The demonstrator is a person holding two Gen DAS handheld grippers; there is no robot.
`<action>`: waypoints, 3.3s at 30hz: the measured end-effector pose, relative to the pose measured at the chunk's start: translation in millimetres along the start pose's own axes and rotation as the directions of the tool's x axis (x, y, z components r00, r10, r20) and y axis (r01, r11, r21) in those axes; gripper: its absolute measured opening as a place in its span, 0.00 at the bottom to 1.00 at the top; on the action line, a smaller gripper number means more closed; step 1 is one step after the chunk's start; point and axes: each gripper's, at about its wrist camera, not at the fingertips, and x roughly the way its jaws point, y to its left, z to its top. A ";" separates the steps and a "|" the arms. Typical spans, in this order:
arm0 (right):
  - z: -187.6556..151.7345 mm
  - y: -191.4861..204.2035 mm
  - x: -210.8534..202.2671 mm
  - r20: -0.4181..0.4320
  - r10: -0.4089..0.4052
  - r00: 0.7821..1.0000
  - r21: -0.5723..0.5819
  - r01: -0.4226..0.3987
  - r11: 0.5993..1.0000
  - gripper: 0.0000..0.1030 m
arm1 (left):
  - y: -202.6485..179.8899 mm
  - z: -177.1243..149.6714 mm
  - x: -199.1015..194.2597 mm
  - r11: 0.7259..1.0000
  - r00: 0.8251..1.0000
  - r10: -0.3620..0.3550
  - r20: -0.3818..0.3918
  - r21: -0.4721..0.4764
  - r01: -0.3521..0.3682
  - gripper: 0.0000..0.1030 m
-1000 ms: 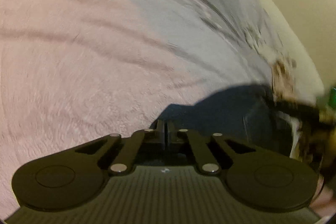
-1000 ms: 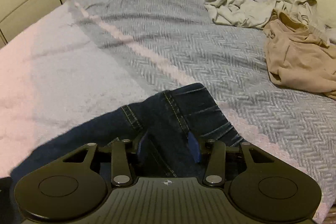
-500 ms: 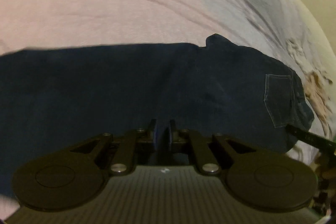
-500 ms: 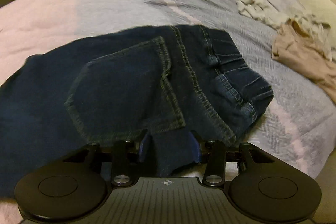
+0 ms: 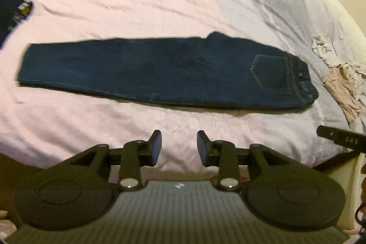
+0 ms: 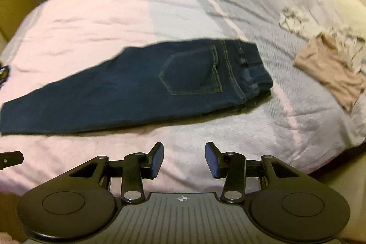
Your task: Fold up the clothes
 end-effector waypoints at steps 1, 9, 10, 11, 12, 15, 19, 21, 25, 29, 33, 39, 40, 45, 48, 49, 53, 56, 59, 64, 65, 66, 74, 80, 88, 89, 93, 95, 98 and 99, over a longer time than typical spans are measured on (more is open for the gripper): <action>-3.1 2.7 -13.2 0.012 0.008 1.000 -0.011 -0.007 1.000 0.43 | -0.7 -4.8 -15.2 1.000 1.000 0.006 0.015 -0.002 -0.006 0.29; -30.4 24.5 -75.1 -0.001 0.002 1.000 -0.063 -0.002 0.998 0.43 | 8.6 -34.1 -88.8 0.999 0.996 0.042 0.080 -0.034 -0.039 0.32; -33.6 27.4 -79.3 -0.006 0.000 1.000 -0.066 -0.001 0.998 0.43 | 10.1 -37.5 -96.1 0.998 0.995 0.045 0.086 -0.037 -0.042 0.32; -36.1 30.3 -83.1 -0.008 -0.001 1.000 -0.071 0.000 0.997 0.43 | 11.5 -40.9 -103.4 0.998 0.994 0.049 0.093 -0.040 -0.046 0.32; -38.4 33.2 -87.1 -0.009 -0.001 1.000 -0.078 0.000 0.997 0.43 | 13.2 -44.4 -108.9 0.998 0.994 0.050 0.095 -0.043 -0.046 0.33; -42.8 41.0 -98.6 0.006 0.002 1.000 -0.094 -0.001 0.996 0.43 | 17.4 -52.4 -117.5 0.998 0.995 0.046 0.094 -0.048 -0.042 0.33; -43.3 44.8 -109.0 0.038 -0.003 0.999 -0.099 0.007 0.995 0.43 | 20.1 -57.3 -122.8 0.998 0.994 0.047 0.101 -0.042 -0.043 0.33; -42.8 43.7 -112.8 0.043 -0.006 0.999 -0.093 0.010 0.996 0.43 | 19.7 -57.4 -124.4 0.998 0.993 0.052 0.104 -0.038 -0.049 0.33; -40.8 40.7 -119.2 0.051 -0.012 0.999 -0.073 0.016 0.997 0.43 | 17.4 -55.9 -131.1 0.998 0.991 0.064 0.121 -0.019 -0.062 0.34; -40.3 40.8 -122.8 0.053 -0.012 0.999 -0.064 0.015 0.998 0.43 | 17.8 -55.7 -136.5 0.997 0.988 0.083 0.132 -0.012 -0.082 0.34; -41.6 44.1 -121.1 0.038 -0.004 0.999 -0.069 0.006 0.998 0.43 | 19.2 -56.4 -140.5 0.995 0.986 0.100 0.136 -0.011 -0.100 0.34; -42.9 49.7 -121.0 0.033 0.009 0.999 -0.084 -0.006 0.996 0.43 | 23.5 -59.0 -144.3 0.993 0.983 0.121 0.138 -0.026 -0.118 0.35; -42.7 50.5 -121.1 0.033 0.011 0.999 -0.087 -0.008 0.996 0.43 | 24.5 -59.2 -144.8 0.992 0.983 0.125 0.137 -0.029 -0.122 0.35; -41.4 56.1 -121.3 0.031 0.020 0.999 -0.100 -0.017 0.995 0.43 | 29.0 -59.8 -146.9 0.990 0.981 0.138 0.135 -0.036 -0.135 0.35; -40.4 58.1 -120.4 0.029 0.025 0.999 -0.105 -0.022 0.994 0.43 | 30.0 -59.8 -146.7 0.989 0.980 0.145 0.134 -0.039 -0.141 0.35; -40.2 58.5 -120.0 0.029 0.026 0.999 -0.106 -0.023 0.994 0.43 | 30.1 -59.8 -146.5 0.989 0.980 0.146 0.133 -0.039 -0.142 0.35; -38.6 58.9 -116.9 0.023 0.028 0.999 -0.103 -0.026 0.994 0.43 | 32.2 -58.8 -145.1 0.988 0.980 0.152 0.131 -0.037 -0.149 0.36; -35.1 59.3 -111.9 0.017 0.023 1.000 -0.094 -0.021 0.995 0.43 | 33.6 -57.7 -143.2 0.988 0.979 0.155 0.130 -0.039 -0.152 0.36; -31.6 59.7 -107.0 0.012 0.017 1.000 -0.085 -0.016 0.996 0.43 | 35.8 -55.6 -139.4 0.988 0.980 0.155 0.125 -0.039 -0.151 0.37; -25.9 60.3 -98.7 0.003 0.008 1.000 -0.070 -0.008 0.998 0.43 | 46.8 -44.7 -125.5 0.988 0.983 0.150 0.108 -0.045 -0.146 0.37; -24.7 60.5 -97.1 0.002 0.006 1.000 -0.067 -0.006 0.998 0.43 | 49.8 -41.8 -121.8 0.988 0.983 0.149 0.103 -0.047 -0.145 0.37; -22.9 61.2 -94.9 0.000 0.003 1.000 -0.063 -0.003 0.998 0.43 | 52.7 -38.9 -118.0 0.989 0.984 0.147 0.099 -0.049 -0.143 0.37; 8.3 62.3 -74.8 0.114 0.002 0.993 0.058 -0.008 0.998 0.43 | 103.4 3.3 -66.5 0.993 0.991 0.013 0.131 -0.118 0.002 0.37; 46.0 64.1 -40.1 0.198 0.024 0.980 0.220 -0.069 0.973 0.43 | 179.7 42.6 -9.7 0.936 0.970 -0.155 0.186 -0.287 0.205 0.37; 77.7 102.2 44.0 0.000 0.070 0.998 0.349 -0.066 0.935 0.43 | 316.2 36.5 67.4 0.711 0.976 -0.147 0.160 -0.669 0.217 0.34; 78.0 108.3 53.5 -0.021 0.068 0.997 0.357 -0.056 0.933 0.43 | 332.6 31.8 77.4 0.674 0.978 -0.140 0.156 -0.709 0.210 0.34; 78.3 131.8 88.7 -0.096 0.063 0.993 0.369 -0.023 0.929 0.43 | 387.7 14.7 117.0 0.499 0.979 -0.111 0.173 -0.842 0.205 0.35; 75.8 142.1 104.3 -0.119 0.060 0.991 0.358 -0.014 0.934 0.43 | 404.4 8.5 134.8 0.440 0.976 -0.093 0.195 -0.872 0.216 0.35; 69.3 154.3 126.1 -0.155 0.044 0.987 0.343 0.012 0.939 0.43 | 424.1 2.1 160.1 0.370 0.972 -0.073 0.225 -0.899 0.236 0.35; 67.0 156.7 133.2 -0.169 0.037 0.985 0.342 0.023 0.940 0.43 | 428.4 0.2 167.0 0.351 0.969 -0.073 0.234 -0.904 0.245 0.35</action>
